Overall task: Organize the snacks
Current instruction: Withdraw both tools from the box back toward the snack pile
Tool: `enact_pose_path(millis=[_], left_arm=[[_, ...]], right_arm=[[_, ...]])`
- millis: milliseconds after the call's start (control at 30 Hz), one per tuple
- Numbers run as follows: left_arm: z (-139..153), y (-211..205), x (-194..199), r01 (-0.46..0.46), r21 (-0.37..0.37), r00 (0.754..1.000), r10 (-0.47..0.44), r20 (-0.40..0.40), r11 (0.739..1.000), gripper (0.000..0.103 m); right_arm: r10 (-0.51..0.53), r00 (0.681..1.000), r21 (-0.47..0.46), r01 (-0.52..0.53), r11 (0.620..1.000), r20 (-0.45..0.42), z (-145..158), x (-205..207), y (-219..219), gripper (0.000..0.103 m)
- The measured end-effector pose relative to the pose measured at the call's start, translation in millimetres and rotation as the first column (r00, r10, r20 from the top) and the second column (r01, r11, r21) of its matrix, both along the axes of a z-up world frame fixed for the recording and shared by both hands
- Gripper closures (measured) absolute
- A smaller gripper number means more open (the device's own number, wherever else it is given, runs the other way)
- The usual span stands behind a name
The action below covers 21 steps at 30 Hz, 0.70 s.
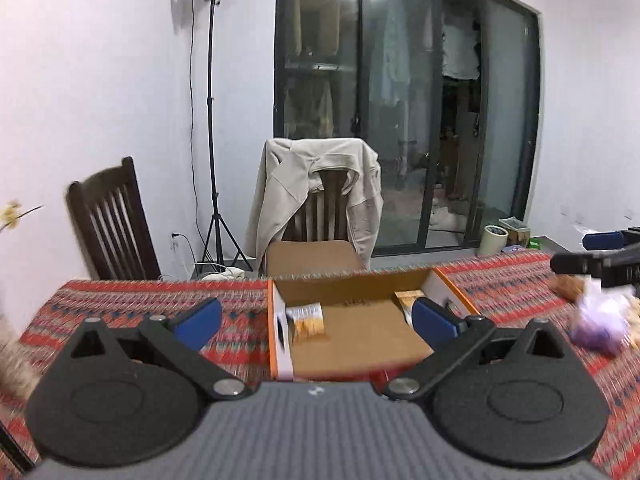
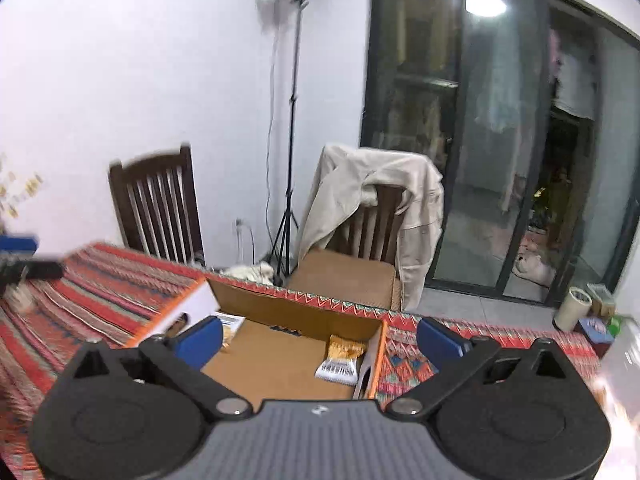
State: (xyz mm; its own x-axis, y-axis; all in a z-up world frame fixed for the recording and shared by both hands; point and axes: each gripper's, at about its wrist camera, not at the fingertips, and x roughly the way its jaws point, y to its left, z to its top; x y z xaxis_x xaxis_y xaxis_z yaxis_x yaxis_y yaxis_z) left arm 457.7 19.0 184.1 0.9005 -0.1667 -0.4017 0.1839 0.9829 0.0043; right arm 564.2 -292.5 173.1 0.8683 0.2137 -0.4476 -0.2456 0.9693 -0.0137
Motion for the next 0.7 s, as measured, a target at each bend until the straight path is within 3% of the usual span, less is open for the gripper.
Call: enact_pose_path(millis=[167, 233, 333, 433, 533, 633, 700], left_arm=[[-22.6, 8.5, -118.6, 0.015, 0.014, 0.996, -0.017, 0.088, 1.0, 0.0], [-40.0, 14.6, -167.2, -0.004, 0.049, 0.989, -0.003, 0.145, 0.999, 0.0], [-68.1, 16.4, -220.2, -0.067, 0.08, 0.984, 0.053, 0.172, 0.995, 0.0], [-94.0, 22.1, -255.1, -0.073, 0.027, 0.988, 0.069, 0.141, 0.997, 0.0], [-116.3, 31.8, -274.1, -0.095, 0.025, 0.991, 0.092, 0.099, 0.995, 0.0], [-130.8, 41.8, -288.3, -0.139, 0.018, 0.988, 0.137, 0.077, 0.99, 0.0], [-135.6, 51.6, -296.9, -0.157, -0.004, 0.986, 0.157, 0.055, 0.988, 0.0]], right_arm=[[0.005, 1.0, 0.1, -0.005, 0.995, -0.003, -14.3, -111.5, -20.3, 0.0], [-0.01, 1.0, 0.085, 0.009, 0.996, 0.022, -32.1, -162.3, -19.4, 0.0], [-0.011, 0.998, 0.06, 0.008, 0.998, 0.063, -63.8, -234.7, -11.0, 0.0], [-0.018, 0.998, 0.074, 0.014, 0.997, 0.06, -94.7, -291.7, -0.6, 0.0], [-0.06, 0.997, 0.016, 0.059, 0.998, 0.042, -128.4, -336.8, 17.0, 0.0], [-0.061, 0.998, -0.039, 0.062, 0.997, 0.004, -160.2, -363.6, 30.7, 0.0], [-0.071, 0.997, -0.017, 0.071, 0.997, -0.026, -175.6, -374.9, 34.4, 0.0]])
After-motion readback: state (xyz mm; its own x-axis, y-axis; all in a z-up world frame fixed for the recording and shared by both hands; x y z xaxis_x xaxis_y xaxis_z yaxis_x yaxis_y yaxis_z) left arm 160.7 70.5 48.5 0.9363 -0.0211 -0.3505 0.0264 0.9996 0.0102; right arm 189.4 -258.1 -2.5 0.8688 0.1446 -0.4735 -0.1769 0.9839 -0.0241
